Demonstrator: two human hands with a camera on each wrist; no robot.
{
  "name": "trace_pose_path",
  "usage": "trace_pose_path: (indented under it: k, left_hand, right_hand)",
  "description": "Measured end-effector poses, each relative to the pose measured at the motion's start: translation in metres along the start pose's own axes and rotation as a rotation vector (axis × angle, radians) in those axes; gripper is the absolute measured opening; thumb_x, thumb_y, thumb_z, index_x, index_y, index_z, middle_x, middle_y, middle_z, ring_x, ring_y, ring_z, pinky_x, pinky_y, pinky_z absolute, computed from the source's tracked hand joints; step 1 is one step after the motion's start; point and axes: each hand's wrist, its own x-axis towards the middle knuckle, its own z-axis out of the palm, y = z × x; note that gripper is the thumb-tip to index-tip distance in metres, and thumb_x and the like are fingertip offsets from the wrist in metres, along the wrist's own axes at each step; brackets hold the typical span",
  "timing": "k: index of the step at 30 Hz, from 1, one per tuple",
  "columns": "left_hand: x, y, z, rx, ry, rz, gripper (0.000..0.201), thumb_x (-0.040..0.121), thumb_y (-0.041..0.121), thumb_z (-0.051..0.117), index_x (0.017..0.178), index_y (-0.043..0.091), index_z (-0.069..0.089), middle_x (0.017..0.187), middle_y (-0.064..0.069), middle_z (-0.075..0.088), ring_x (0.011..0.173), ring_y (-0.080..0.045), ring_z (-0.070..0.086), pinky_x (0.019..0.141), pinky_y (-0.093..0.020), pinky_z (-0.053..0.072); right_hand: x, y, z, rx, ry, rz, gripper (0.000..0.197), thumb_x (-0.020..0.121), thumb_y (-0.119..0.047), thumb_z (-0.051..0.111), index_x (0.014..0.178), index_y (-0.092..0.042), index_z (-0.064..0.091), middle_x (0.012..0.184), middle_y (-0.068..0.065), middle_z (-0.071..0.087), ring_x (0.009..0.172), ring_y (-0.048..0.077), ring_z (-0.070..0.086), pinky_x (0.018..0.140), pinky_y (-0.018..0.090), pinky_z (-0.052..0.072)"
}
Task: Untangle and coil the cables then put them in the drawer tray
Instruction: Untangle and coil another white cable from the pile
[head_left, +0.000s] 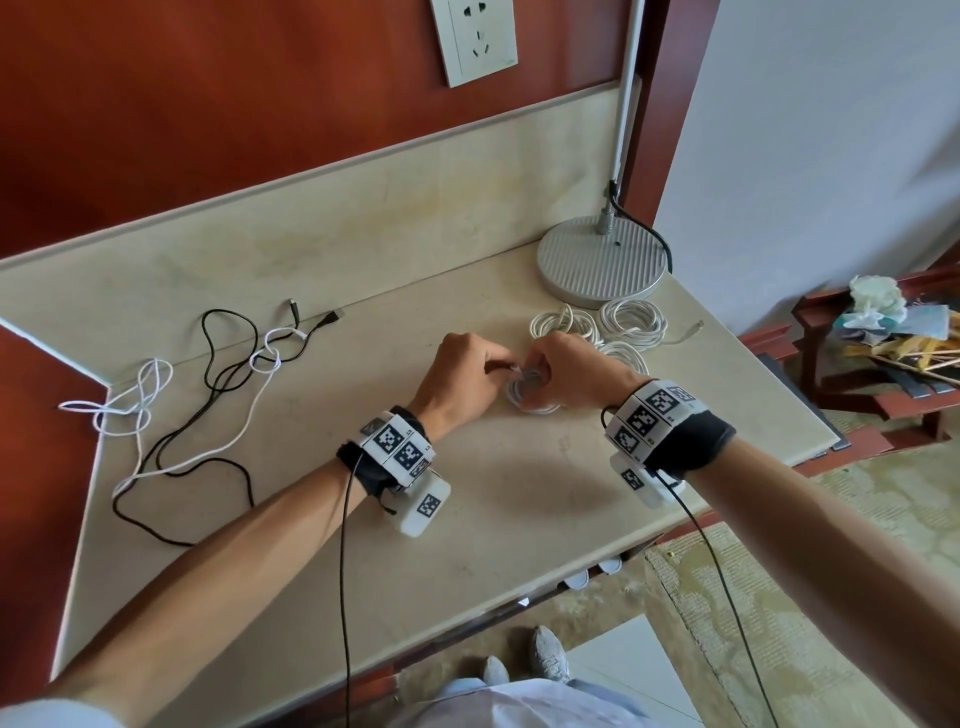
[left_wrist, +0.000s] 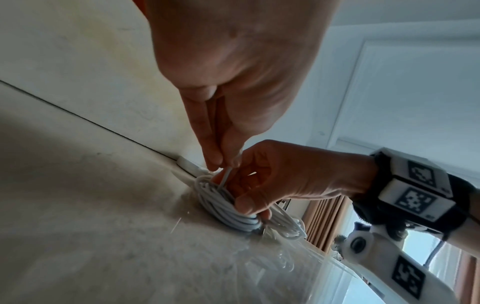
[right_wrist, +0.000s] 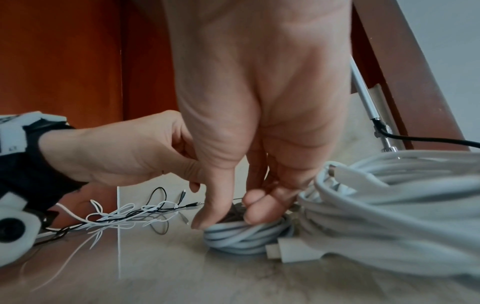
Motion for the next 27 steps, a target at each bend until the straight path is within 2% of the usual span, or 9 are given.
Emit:
trace_pose_path:
  k: [5, 7, 9, 11, 14, 19, 22, 24, 27]
  left_hand:
    - [0.014, -0.005, -0.001, -0.098, 0.033, -0.147, 0.008, 0.083, 0.008, 0.083, 0.09, 0.011, 0.083, 0.085, 0.003, 0.08, 0.073, 0.0, 0.072, 0.078, -0.024, 0.06]
    - [0.023, -0.011, 0.001, -0.172, 0.02, -0.27, 0.004, 0.083, 0.008, 0.083, 0.085, 0.012, 0.083, 0.078, 0.002, 0.079, 0.072, -0.005, 0.074, 0.078, -0.027, 0.06]
    - [0.032, -0.017, 0.004, -0.183, -0.003, -0.396, 0.005, 0.083, 0.013, 0.082, 0.08, 0.016, 0.082, 0.073, 0.003, 0.078, 0.077, -0.01, 0.076, 0.08, -0.028, 0.06]
    - [0.041, -0.023, 0.007, -0.175, -0.03, -0.5, 0.005, 0.083, 0.018, 0.082, 0.078, 0.016, 0.081, 0.074, 0.003, 0.078, 0.078, -0.012, 0.074, 0.082, -0.03, 0.06]
    - [0.054, -0.023, 0.011, -0.158, -0.116, -0.557, 0.01, 0.083, 0.018, 0.082, 0.074, 0.016, 0.078, 0.076, -0.001, 0.077, 0.077, -0.017, 0.07, 0.082, -0.034, 0.059]
    - [0.056, -0.019, 0.016, -0.127, -0.183, -0.518, 0.012, 0.09, 0.019, 0.076, 0.08, 0.02, 0.07, 0.081, 0.0, 0.07, 0.081, -0.019, 0.065, 0.074, -0.029, 0.05]
    - [0.052, -0.017, 0.019, -0.052, -0.11, -0.402, 0.018, 0.087, 0.014, 0.079, 0.101, 0.014, 0.067, 0.09, 0.004, 0.064, 0.084, -0.011, 0.062, 0.078, -0.027, 0.049]
    - [0.048, -0.01, 0.017, 0.01, -0.042, -0.259, 0.017, 0.082, 0.006, 0.08, 0.097, 0.009, 0.072, 0.084, 0.006, 0.065, 0.074, -0.004, 0.058, 0.072, -0.023, 0.046]
    - [0.043, -0.006, 0.016, 0.071, -0.044, -0.118, 0.006, 0.083, 0.006, 0.076, 0.085, 0.009, 0.081, 0.081, 0.0, 0.076, 0.074, -0.009, 0.069, 0.072, -0.022, 0.052]
  right_hand:
    - [-0.004, -0.002, -0.002, -0.031, -0.015, -0.004, 0.022, 0.084, -0.023, 0.083, 0.098, -0.013, 0.071, 0.083, -0.002, 0.061, 0.078, 0.018, 0.057, 0.068, 0.024, 0.038]
    - [-0.006, -0.002, -0.001, -0.038, -0.017, 0.002, 0.019, 0.084, -0.024, 0.083, 0.086, -0.018, 0.064, 0.076, -0.006, 0.055, 0.072, 0.015, 0.052, 0.062, 0.021, 0.035]
    - [-0.007, -0.002, 0.0, -0.037, -0.011, -0.007, 0.037, 0.084, -0.024, 0.082, 0.07, -0.025, 0.048, 0.07, -0.011, 0.047, 0.063, 0.008, 0.044, 0.053, 0.015, 0.027]
    - [-0.008, -0.003, 0.0, -0.037, -0.013, -0.016, 0.044, 0.084, -0.024, 0.082, 0.067, -0.029, 0.041, 0.069, -0.012, 0.046, 0.063, 0.009, 0.044, 0.052, 0.015, 0.026]
    - [-0.01, -0.003, 0.001, -0.036, -0.021, -0.011, 0.03, 0.086, -0.023, 0.08, 0.086, -0.019, 0.05, 0.081, -0.006, 0.051, 0.077, 0.017, 0.051, 0.058, 0.023, 0.033]
    - [-0.015, -0.003, 0.002, 0.059, -0.005, -0.042, 0.054, 0.089, -0.02, 0.078, 0.133, -0.009, 0.048, 0.103, 0.003, 0.061, 0.087, 0.02, 0.058, 0.073, 0.03, 0.047]
    - [-0.017, -0.004, 0.002, 0.047, 0.004, -0.026, 0.051, 0.089, -0.02, 0.079, 0.129, -0.008, 0.051, 0.104, 0.003, 0.06, 0.091, 0.021, 0.059, 0.074, 0.028, 0.047]
    - [-0.019, -0.005, 0.003, 0.04, 0.039, -0.022, 0.048, 0.088, -0.021, 0.08, 0.126, -0.008, 0.054, 0.108, 0.005, 0.06, 0.092, 0.021, 0.059, 0.075, 0.03, 0.052]
    - [-0.023, -0.007, 0.006, -0.004, 0.104, -0.034, 0.038, 0.088, -0.023, 0.079, 0.118, -0.008, 0.061, 0.11, 0.005, 0.052, 0.086, 0.02, 0.057, 0.067, 0.026, 0.048]
